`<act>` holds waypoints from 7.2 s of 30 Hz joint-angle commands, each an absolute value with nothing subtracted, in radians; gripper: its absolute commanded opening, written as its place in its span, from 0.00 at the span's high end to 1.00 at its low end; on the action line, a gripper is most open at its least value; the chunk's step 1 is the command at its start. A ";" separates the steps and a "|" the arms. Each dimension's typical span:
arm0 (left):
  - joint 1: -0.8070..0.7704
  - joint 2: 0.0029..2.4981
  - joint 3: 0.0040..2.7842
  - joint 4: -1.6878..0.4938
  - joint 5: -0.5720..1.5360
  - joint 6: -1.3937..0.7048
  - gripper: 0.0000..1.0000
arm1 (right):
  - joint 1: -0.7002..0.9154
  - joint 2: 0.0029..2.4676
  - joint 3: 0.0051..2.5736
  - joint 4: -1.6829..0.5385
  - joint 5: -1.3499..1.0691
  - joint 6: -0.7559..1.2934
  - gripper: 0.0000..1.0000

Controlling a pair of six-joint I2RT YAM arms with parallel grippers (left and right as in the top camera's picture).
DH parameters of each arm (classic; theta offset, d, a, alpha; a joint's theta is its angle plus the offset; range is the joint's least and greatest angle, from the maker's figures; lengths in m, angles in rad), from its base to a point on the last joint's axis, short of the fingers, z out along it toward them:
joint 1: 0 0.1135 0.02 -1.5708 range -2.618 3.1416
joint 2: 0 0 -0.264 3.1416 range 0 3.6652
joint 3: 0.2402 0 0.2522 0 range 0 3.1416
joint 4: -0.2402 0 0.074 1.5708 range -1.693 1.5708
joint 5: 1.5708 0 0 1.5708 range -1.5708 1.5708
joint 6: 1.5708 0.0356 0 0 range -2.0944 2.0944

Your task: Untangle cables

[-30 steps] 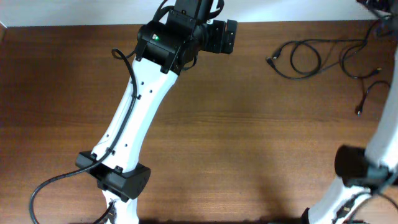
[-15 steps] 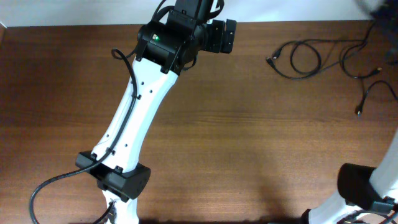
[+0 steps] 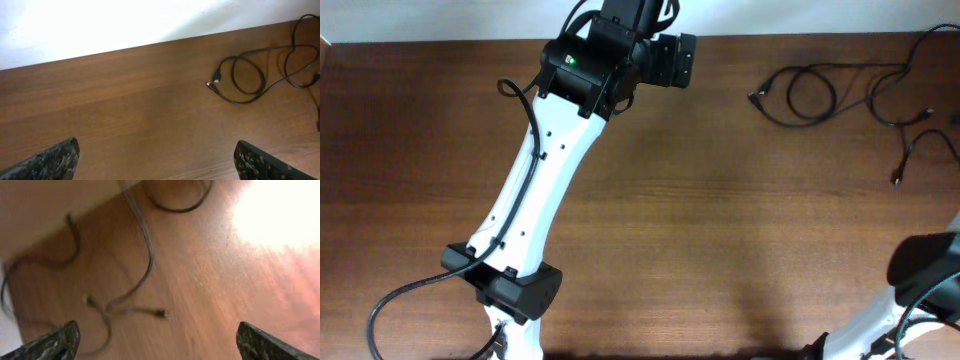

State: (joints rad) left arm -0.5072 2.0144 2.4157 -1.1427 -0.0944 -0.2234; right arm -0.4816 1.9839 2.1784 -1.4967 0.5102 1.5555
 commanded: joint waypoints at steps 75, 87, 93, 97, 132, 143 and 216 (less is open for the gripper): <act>-0.501 2.027 2.418 -1.191 -0.113 -0.207 0.01 | -0.489 1.553 2.133 -1.277 0.361 0.199 0.96; -0.501 2.027 2.418 -1.191 -0.110 -0.207 0.01 | -0.389 1.621 2.150 -1.152 0.163 0.189 0.96; -0.501 2.027 2.418 -1.192 -0.110 -0.207 0.01 | -0.296 1.789 2.150 -1.135 0.160 0.188 0.96; -0.501 2.027 2.418 -1.203 -0.110 -0.207 0.01 | -0.212 1.876 2.150 -1.045 0.161 0.188 0.96; -0.501 2.042 2.418 -1.232 -0.109 -0.208 0.01 | -0.181 1.701 2.342 -1.005 0.416 0.572 0.96; -0.501 2.046 2.417 -1.248 -0.094 -0.207 0.01 | -0.221 1.711 2.341 -1.029 0.460 0.628 0.96; -0.501 2.048 2.416 -1.216 -0.094 -0.207 0.01 | -0.631 1.951 1.979 -1.261 0.491 1.272 0.96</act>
State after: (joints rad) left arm -0.5072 2.0388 2.4157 -1.2152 -0.1017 -0.2234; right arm -0.6235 1.8927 1.9884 -1.2713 0.4637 1.2778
